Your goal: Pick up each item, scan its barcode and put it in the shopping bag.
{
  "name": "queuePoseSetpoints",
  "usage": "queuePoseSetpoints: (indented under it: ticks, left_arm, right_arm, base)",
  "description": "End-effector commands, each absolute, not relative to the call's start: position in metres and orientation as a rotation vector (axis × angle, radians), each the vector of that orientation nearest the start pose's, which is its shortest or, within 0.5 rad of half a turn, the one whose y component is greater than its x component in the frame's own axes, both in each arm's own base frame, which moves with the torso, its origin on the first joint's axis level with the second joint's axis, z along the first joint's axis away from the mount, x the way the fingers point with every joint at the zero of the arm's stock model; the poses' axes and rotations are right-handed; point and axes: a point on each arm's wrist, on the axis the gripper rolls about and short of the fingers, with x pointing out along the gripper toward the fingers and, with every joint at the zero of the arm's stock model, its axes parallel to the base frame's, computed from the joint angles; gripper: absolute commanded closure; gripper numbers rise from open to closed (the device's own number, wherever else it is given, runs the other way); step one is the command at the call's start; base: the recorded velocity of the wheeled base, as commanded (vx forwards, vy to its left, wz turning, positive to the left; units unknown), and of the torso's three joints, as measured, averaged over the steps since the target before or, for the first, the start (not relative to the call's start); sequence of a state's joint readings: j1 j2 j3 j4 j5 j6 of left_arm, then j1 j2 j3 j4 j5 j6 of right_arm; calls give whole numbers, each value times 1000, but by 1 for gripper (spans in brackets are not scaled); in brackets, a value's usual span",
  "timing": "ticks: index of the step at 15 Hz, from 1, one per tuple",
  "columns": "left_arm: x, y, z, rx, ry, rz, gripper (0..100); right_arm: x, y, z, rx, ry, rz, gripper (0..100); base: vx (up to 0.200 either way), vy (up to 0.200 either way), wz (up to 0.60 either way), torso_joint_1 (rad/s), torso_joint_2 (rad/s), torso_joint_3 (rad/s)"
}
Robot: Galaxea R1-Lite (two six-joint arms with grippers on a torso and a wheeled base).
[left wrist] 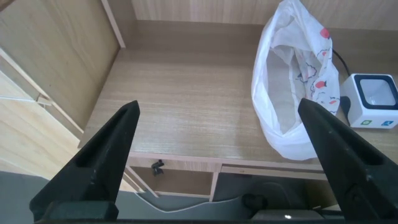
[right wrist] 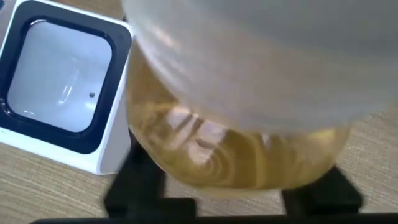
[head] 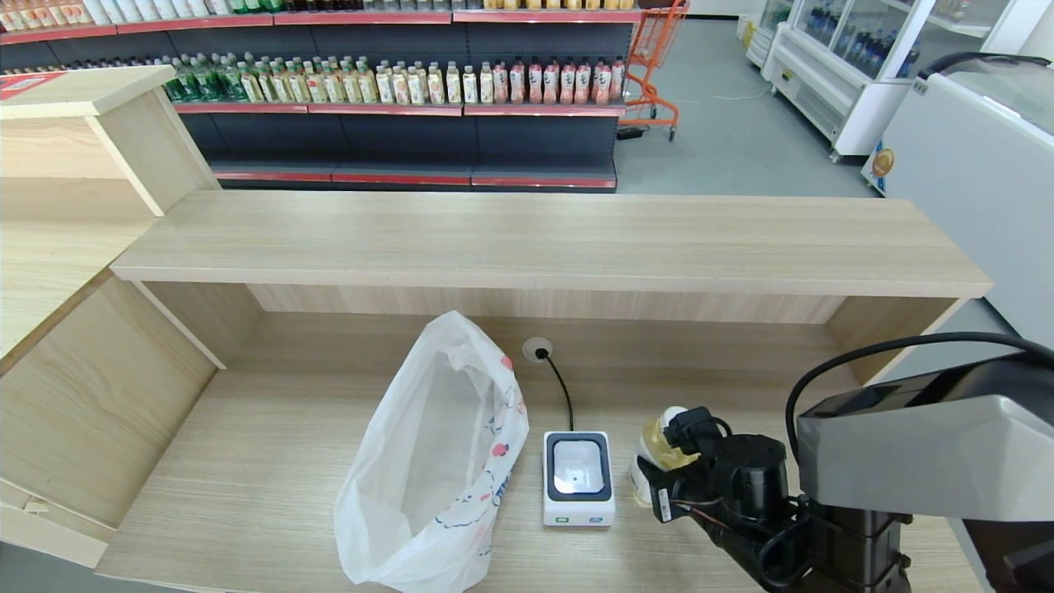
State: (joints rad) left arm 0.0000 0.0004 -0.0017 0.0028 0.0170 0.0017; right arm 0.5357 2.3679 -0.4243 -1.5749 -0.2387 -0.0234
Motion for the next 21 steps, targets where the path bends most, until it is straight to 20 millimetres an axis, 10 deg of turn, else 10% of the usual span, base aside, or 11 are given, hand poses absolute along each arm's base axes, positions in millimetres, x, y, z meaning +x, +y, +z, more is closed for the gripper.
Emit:
queuePoseSetpoints:
  ticks: [1, 10, 15, 21]
  left_arm:
    - [-23, 0, 76, 2, 2, 17, 0]
    - [-23, 0, 76, 2, 2, 17, 0]
    - [-23, 0, 76, 2, 2, 17, 0]
    - [-23, 0, 76, 2, 2, 17, 0]
  right_arm:
    - [275, 158, -18, -167, 341, 299, 100]
    - [271, 145, -25, -219, 385, 273, 100]
    - [267, 116, 4, -112, 388, 229, 100]
    - [234, 83, 116, 129, 388, 466, 100]
  base:
    - [0, 0, 0, 0, 0, 0]
    - [0, 0, 0, 0, 0, 0]
    - [0, 0, 0, 0, 0, 0]
    - [0, 0, 0, 0, 0, 0]
